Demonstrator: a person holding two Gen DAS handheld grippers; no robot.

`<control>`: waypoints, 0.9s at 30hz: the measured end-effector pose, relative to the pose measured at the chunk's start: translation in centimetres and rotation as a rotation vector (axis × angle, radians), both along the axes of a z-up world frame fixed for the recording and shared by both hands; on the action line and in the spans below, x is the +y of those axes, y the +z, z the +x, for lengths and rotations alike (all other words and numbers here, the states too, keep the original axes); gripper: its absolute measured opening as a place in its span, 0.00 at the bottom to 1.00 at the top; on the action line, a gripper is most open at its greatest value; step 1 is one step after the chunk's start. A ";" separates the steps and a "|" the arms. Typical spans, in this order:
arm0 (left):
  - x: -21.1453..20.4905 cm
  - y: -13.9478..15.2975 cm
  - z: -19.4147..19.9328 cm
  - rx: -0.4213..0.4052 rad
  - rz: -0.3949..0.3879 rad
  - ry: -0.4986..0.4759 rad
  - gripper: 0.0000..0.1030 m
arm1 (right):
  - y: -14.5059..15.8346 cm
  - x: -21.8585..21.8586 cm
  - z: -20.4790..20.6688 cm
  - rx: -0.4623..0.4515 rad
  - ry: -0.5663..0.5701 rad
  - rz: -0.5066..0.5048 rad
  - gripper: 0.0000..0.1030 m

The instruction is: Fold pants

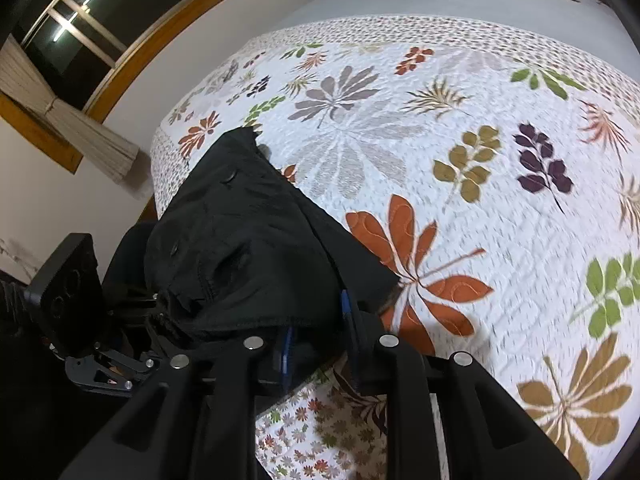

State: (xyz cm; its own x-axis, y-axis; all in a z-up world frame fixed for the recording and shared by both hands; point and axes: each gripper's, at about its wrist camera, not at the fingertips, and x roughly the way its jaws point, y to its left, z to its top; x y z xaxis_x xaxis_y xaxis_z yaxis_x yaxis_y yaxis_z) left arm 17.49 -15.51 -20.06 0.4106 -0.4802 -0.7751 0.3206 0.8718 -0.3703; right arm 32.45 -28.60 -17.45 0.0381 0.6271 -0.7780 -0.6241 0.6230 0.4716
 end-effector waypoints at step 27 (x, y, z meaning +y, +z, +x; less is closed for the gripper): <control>15.1 -1.1 1.8 -0.029 -0.057 0.208 0.66 | -5.7 -1.5 -3.1 0.139 -0.443 0.373 0.01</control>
State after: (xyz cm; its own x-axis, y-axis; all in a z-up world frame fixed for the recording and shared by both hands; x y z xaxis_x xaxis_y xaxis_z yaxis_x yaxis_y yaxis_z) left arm 19.29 -0.45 -21.14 0.5274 -0.4259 -0.7352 0.1475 0.8981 -0.4144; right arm 29.34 -30.14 -23.12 0.2719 0.8066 -0.5249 -0.2592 0.5867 0.7672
